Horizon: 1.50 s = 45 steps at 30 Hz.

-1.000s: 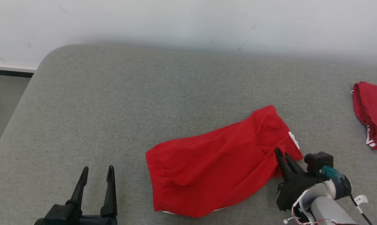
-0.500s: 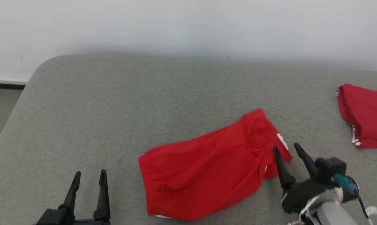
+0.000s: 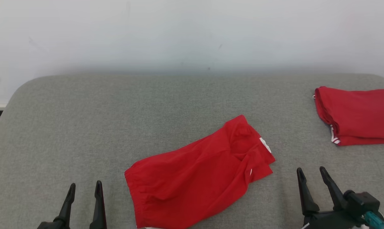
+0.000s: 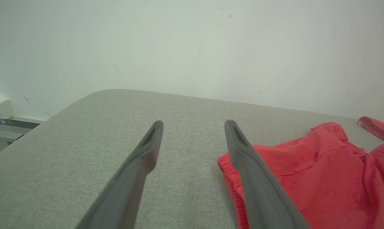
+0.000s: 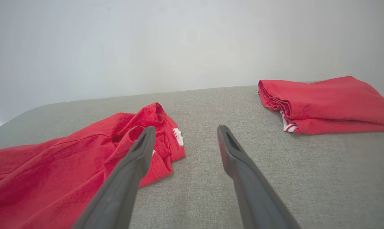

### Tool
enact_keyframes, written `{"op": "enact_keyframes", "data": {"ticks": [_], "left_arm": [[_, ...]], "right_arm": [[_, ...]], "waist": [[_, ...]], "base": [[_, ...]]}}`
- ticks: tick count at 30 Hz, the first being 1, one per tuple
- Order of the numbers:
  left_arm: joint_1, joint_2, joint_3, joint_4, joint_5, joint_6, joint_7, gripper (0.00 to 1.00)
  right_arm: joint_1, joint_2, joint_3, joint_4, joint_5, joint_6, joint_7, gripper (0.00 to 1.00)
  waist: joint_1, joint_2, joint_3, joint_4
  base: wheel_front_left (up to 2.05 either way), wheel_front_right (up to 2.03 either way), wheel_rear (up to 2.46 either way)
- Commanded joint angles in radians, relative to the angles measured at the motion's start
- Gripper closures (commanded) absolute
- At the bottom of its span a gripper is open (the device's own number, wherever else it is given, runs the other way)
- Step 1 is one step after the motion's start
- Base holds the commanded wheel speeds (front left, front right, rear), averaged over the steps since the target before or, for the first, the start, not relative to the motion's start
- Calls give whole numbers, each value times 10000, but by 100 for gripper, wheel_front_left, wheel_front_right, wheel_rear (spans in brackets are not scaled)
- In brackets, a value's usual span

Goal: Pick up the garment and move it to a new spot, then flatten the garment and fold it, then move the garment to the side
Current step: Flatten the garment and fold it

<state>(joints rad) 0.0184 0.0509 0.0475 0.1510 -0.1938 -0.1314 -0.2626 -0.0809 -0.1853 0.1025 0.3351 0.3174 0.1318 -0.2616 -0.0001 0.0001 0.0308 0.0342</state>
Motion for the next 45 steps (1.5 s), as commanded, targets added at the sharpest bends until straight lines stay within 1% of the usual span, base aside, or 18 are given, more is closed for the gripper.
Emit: {"op": "enact_keyframes", "data": {"ticks": [1, 8, 12, 18, 24, 28, 31, 39, 40, 45], "left_arm": [[131, -9, 49, -52, 34, 17, -29, 0], [288, -9, 102, -102, 146, 18, -29, 0], [362, 12, 83, -112, 181, 18, -29, 0], [544, 266, -254, 6, 285, 17, -29, 0], [871, 825, -1256, 255, 215, 17, -29, 0], [990, 1238, -2100, 643, 34, 17, -29, 0], [848, 1442, -2692, 1068, -187, 17, -29, 0], [-143, 1828, -4218, 2314, -664, 18, -29, 0], [-143, 1828, -4218, 2314, -664, 18, -29, 0], [-772, 1992, -4826, 2849, -809, 18, -29, 0]], "right_arm": [[223, 83, -132, -177, -74, -27, -38, 0], [966, 367, -556, -813, -175, -27, -37, 0], [1263, 482, -699, -933, -222, -27, -28, 0], [1333, 460, -699, -948, -262, -27, -29, 0], [1028, 135, -361, -629, -254, -27, -27, 0], [663, -127, 73, -113, -217, -27, -27, 0], [240, -373, 470, 328, -140, -27, -29, 0], [-979, -899, 1641, 1556, -5, -27, -27, 0], [-979, -899, 1641, 1556, -5, -27, -27, 0], [-1699, -1154, 2406, 2139, 34, -27, -27, 0]], "waist": [[1, -1, -123, -153], [1, -1, -237, -374], [1, -1, -289, -421], [1, -1, -319, -394], [1, -1, -225, -183], [1, -1, -109, -90], [1, -1, 0, -28], [1, -1, 392, 126], [1, -1, 392, 126], [1, -1, 604, 187]], "base": [[0, 0, 0], [0, 0, 0], [0, 0, 0], [0, 0, 0], [0, 0, 0], [0, 0, 0], [0, 0, 0], [0, 0, 0], [0, 0, 0], [0, 0, 0]]}}
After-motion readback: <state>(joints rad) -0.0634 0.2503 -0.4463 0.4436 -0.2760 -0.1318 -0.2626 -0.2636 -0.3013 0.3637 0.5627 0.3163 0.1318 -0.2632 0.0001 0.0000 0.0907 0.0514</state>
